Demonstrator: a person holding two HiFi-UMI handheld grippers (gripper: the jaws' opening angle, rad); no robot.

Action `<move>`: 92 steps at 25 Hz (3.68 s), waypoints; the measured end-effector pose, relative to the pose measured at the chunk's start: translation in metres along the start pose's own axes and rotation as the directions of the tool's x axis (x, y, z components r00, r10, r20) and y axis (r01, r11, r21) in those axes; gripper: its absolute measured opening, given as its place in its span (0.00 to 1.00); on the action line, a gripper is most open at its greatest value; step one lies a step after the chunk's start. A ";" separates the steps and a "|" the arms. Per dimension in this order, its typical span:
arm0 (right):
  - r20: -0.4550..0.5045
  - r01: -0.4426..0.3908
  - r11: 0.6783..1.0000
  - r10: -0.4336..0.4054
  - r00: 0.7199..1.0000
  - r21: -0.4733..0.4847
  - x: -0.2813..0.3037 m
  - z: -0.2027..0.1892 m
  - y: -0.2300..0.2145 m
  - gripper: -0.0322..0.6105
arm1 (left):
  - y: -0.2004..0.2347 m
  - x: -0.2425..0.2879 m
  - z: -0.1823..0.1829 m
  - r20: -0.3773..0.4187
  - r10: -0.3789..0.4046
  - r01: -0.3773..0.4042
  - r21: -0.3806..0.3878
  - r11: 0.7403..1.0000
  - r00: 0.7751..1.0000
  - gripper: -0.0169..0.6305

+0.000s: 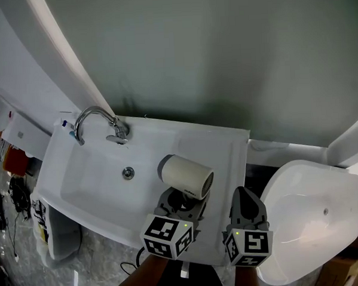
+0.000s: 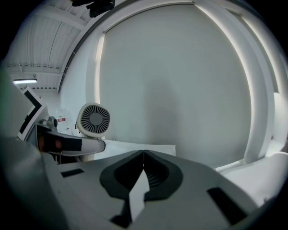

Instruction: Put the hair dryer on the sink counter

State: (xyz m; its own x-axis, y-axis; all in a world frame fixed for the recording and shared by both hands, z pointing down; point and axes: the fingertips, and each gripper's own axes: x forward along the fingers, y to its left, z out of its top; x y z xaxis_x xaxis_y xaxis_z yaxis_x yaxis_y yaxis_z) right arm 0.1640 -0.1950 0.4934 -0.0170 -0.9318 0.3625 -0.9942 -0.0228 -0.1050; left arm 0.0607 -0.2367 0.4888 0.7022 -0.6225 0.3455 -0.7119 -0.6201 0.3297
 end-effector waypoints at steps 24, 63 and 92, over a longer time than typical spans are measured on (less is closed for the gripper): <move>-0.099 0.014 0.998 -0.008 0.995 0.057 0.054 -0.030 -0.026 0.08 | 0.035 0.103 -0.061 -0.295 0.041 -0.064 -0.070 0.995 0.955 0.35; -0.132 0.015 0.996 -0.003 0.991 0.087 0.071 -0.050 -0.044 0.08 | 0.062 0.150 -0.117 -0.556 0.204 -0.214 0.048 0.976 0.805 0.41; -0.092 0.022 0.997 -0.015 0.996 0.073 0.050 -0.036 -0.038 0.08 | 0.036 0.101 -0.081 -0.452 0.082 -0.094 -0.004 0.996 0.888 0.50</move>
State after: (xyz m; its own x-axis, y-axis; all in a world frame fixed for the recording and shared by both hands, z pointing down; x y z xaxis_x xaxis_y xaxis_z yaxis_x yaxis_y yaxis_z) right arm 0.1973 -0.2274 0.5484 -0.0117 -0.8942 0.4476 -0.9840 -0.0693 -0.1642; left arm 0.1050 -0.2831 0.6070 0.5616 -0.3879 0.7308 -0.7746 -0.5571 0.2995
